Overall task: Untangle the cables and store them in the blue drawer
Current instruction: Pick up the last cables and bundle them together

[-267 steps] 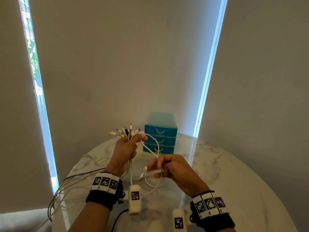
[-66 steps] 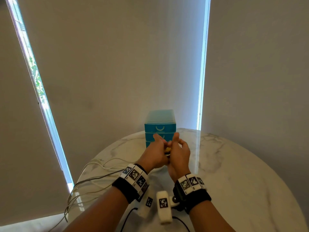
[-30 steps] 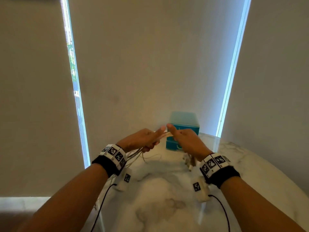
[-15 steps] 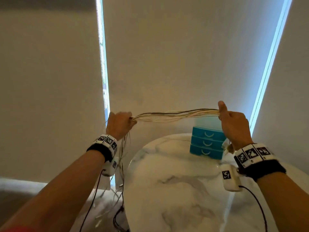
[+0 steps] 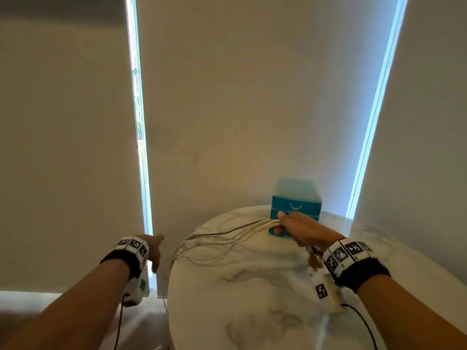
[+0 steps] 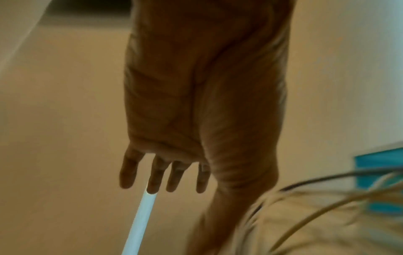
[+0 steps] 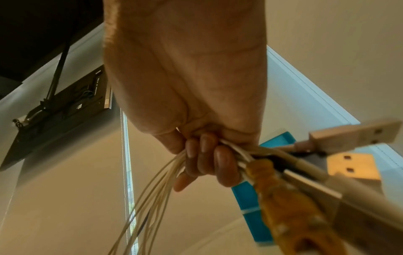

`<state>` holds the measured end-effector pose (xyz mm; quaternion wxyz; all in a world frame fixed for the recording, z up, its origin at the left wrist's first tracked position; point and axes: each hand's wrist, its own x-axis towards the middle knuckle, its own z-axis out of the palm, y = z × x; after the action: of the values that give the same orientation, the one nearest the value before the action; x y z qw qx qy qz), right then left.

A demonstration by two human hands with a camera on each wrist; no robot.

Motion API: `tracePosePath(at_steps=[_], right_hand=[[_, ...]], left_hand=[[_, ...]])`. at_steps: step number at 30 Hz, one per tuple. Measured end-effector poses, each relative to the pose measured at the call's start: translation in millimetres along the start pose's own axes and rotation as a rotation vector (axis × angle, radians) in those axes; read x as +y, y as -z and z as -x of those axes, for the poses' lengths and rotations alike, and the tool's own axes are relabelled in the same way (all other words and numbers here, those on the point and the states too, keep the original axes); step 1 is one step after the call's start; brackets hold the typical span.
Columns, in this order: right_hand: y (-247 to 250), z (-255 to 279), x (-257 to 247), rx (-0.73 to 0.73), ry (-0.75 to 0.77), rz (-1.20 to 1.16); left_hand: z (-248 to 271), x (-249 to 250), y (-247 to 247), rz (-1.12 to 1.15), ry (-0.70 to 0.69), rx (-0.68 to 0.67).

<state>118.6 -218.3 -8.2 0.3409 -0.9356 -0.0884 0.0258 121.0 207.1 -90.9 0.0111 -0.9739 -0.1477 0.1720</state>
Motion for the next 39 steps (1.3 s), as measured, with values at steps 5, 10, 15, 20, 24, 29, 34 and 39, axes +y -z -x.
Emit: tracePosePath(at_steps=[5, 10, 15, 20, 24, 29, 34, 39], right_hand=[[-9.6, -0.9, -15.8, 0.007, 0.134, 0.063], [-6.2, 1.0, -15.4, -0.025, 0.197, 0.117], [0.2, 27.1, 15.7, -0.072, 0.072, -0.196], [-16.0, 51.2, 27.1, -0.29, -0.085, -0.896], [-49.6, 53.9, 37.2, -0.423, -0.138, -1.102], [-58.8, 48.9, 63.6, -0.338, -0.16, -1.289], [-48.9, 43.5, 75.5, -0.209, -0.145, -1.506], [-52.9, 36.6, 68.6, -0.074, -0.119, -1.544]], left_hand=[[49.6, 113.1, 66.2, 0.56, -0.634, 0.561], [114.4, 231.5, 68.7, 0.786, -0.798, 0.207], [96.6, 254.7, 47.3, 0.574, -0.708, 0.475], [87.4, 262.1, 54.1, 0.59, -0.658, 0.699], [78.6, 269.0, 50.7, 0.568, -0.689, 0.714], [75.8, 273.4, 35.5, 0.655, -0.828, 0.549], [120.2, 265.7, 41.9, 0.622, -0.87, 0.687], [140.2, 264.4, 28.8, -0.003, -0.671, -0.019]])
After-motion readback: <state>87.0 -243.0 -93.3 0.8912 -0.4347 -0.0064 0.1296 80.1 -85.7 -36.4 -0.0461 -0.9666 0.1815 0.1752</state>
